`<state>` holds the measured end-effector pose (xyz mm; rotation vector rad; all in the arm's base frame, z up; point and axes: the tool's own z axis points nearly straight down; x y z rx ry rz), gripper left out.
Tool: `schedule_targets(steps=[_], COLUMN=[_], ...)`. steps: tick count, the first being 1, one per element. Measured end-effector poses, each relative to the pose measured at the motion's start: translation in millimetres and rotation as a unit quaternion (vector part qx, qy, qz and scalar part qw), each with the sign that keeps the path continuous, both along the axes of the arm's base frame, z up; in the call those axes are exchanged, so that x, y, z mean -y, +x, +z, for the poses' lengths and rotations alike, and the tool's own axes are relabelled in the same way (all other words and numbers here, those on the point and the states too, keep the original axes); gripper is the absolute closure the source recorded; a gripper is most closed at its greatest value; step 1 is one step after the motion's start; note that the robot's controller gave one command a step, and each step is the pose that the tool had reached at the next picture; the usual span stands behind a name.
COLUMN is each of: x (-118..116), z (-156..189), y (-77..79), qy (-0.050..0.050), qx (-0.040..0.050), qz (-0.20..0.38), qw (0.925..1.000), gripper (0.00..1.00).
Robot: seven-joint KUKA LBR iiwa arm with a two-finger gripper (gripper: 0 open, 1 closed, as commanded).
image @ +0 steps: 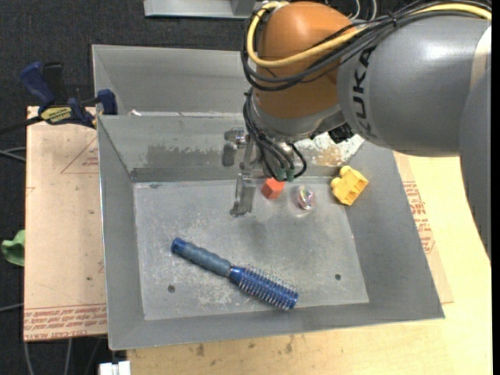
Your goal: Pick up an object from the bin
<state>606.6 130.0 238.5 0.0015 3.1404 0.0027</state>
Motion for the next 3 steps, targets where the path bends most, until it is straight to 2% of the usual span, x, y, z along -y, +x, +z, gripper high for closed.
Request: schedule_targets(steps=[1,2,3], x=[-10,29,44], z=[-89,-110,-158], y=[-65.2,-64.9,-98.1], qy=[-0.001,-0.001,0.0], qx=[-0.0024,-0.0005,-0.0021], qz=[0.13,0.346,0.385], qw=[0.9915,0.9382,0.9229], gripper=[0.0,0.0,0.0])
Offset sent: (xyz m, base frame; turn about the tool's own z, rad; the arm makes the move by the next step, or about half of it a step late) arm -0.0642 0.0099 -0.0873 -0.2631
